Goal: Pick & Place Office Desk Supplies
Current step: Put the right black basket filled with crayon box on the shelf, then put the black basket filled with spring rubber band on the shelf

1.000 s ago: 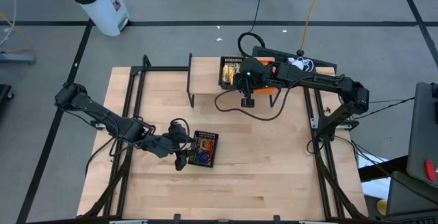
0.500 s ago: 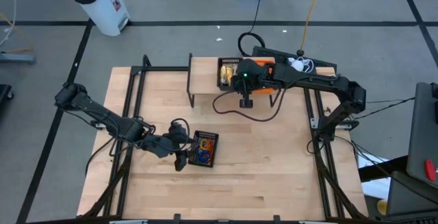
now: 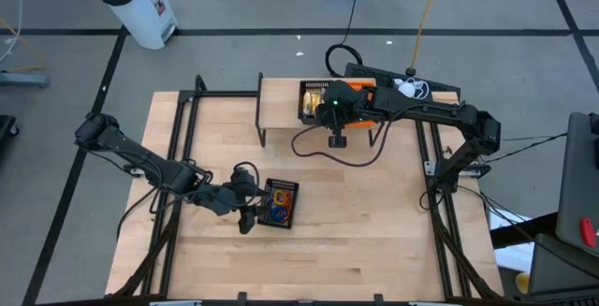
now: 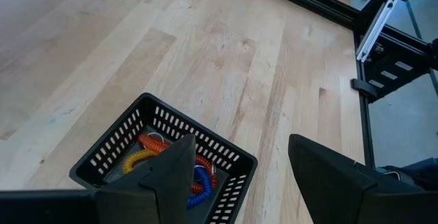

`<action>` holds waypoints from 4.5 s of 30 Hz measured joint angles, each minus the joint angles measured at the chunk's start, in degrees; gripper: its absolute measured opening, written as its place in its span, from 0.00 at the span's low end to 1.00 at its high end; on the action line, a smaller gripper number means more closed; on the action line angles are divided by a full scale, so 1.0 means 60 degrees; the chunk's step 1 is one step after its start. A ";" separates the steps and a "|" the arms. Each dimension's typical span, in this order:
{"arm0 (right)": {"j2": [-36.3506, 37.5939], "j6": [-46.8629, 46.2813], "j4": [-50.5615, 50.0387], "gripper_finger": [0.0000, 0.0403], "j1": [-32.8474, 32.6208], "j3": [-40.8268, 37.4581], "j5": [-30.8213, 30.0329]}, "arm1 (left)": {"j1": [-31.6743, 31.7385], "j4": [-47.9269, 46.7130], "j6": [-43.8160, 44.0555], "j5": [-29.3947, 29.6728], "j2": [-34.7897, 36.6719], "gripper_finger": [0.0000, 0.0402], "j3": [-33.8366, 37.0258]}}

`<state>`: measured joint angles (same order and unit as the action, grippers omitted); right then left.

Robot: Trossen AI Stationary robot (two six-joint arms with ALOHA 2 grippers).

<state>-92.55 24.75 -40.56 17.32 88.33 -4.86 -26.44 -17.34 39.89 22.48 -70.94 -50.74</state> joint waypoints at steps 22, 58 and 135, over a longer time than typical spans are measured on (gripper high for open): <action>0.0004 -0.0582 0.0007 0.13 0.0372 0.0000 -0.0157 | 0.0000 -0.0007 0.0004 -0.0022 0.0000 0.59 0.0000; 0.0585 0.0343 0.0654 0.17 -0.1464 -0.0313 -0.1963 | -0.0003 -0.0004 -0.0194 0.0004 0.0000 0.59 -0.0004; 0.5705 -0.1916 0.9945 0.17 -0.8761 -0.7621 -0.8645 | 0.0787 -0.0878 -0.2060 -0.4958 -0.3206 0.59 -0.0976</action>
<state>-58.32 13.26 19.11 -35.24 42.61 -56.73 -21.71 -22.61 27.53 -7.27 -90.17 -56.60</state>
